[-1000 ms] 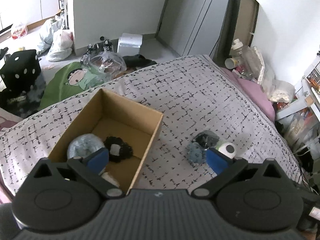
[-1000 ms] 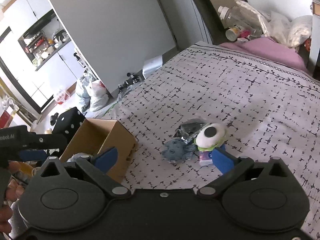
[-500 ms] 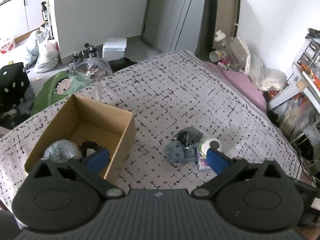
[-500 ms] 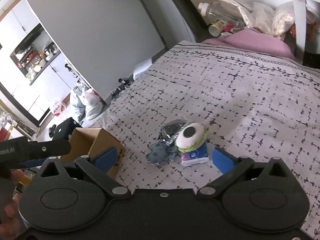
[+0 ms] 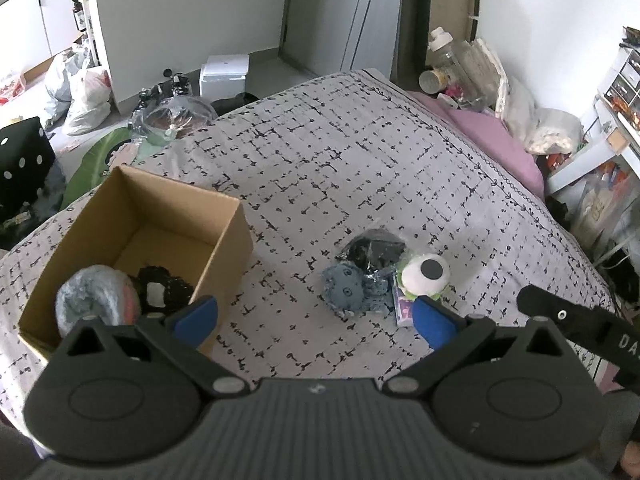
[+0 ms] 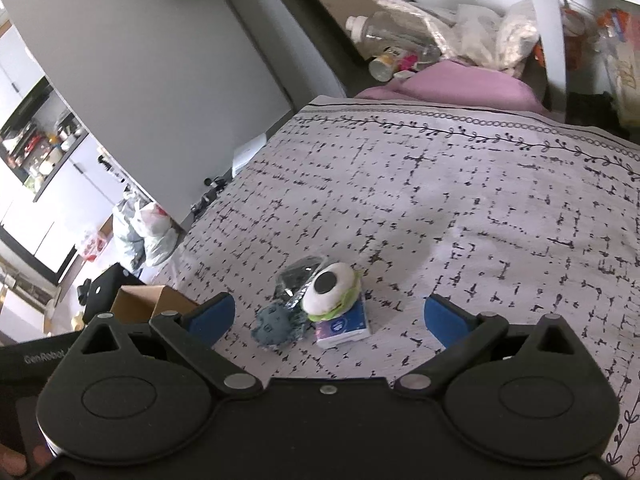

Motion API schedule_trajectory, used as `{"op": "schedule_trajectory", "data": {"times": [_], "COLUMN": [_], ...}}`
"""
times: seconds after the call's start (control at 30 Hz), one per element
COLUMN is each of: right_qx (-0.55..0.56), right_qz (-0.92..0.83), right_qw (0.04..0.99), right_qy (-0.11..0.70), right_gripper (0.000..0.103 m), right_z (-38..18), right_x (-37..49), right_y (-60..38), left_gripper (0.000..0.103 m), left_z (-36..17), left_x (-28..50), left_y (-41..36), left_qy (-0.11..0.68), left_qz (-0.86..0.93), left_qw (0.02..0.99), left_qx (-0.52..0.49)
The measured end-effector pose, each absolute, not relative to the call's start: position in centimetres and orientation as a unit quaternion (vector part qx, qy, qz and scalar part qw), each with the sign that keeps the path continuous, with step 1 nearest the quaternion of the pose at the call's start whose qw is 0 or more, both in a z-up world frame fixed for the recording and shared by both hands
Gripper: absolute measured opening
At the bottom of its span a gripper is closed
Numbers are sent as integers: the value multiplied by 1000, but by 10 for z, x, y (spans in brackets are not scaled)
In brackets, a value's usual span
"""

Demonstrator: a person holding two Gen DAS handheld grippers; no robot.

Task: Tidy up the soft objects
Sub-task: 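Move both open tools from the box back to the remaining toys on the bed, then close the right tool on the round green-rimmed plush while the left tool reaches the grey-blue plush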

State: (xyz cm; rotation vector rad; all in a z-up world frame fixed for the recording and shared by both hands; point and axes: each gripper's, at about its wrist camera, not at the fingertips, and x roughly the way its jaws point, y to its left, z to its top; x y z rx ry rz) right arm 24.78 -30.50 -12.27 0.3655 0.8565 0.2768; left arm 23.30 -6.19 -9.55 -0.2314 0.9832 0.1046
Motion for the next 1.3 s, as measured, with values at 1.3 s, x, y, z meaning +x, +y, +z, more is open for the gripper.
{"op": "schedule_trajectory", "data": {"times": [1.3], "right_qx": [322], "right_qz": [97], "right_qw": [812], "right_qy": [478], "right_gripper": [65], "right_z": [-214], "right_x": [314], "right_y": [-297], "left_gripper": [65], "left_z": [-209], "left_x": [311], "left_y": [-65], "left_qy": [513], "left_qz": [44], "left_qw": [833], "left_qx": [-205]}}
